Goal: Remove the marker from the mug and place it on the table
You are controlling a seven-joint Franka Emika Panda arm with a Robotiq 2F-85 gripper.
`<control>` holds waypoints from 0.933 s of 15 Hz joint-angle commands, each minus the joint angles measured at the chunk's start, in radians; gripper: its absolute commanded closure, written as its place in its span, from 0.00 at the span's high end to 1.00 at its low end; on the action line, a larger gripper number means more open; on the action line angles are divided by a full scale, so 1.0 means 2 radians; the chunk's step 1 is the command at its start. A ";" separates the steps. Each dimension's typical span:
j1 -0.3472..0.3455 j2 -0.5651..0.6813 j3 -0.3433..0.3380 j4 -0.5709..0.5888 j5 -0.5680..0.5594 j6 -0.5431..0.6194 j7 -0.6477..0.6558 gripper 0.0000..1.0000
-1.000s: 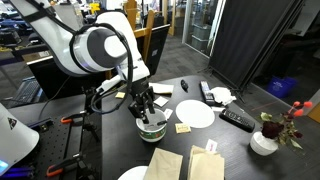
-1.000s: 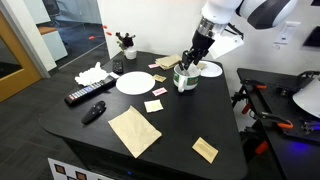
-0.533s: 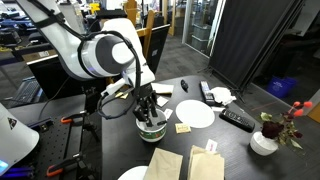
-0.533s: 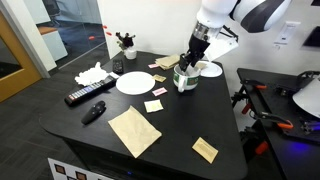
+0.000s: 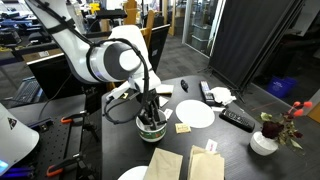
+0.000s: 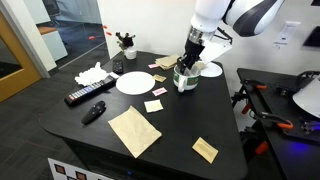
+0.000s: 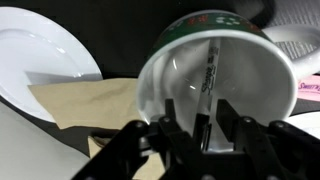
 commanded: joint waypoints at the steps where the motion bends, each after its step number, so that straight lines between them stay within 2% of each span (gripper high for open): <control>1: -0.011 0.018 0.006 0.015 0.015 0.013 -0.028 0.21; 4: -0.009 0.024 0.007 0.021 0.012 0.011 -0.029 0.00; 6: -0.007 0.021 0.007 0.021 0.010 0.006 -0.026 0.04; 9: 0.004 0.000 0.002 0.010 -0.007 -0.002 -0.009 0.04; 14: 0.029 -0.065 -0.011 -0.019 -0.072 -0.009 0.053 0.04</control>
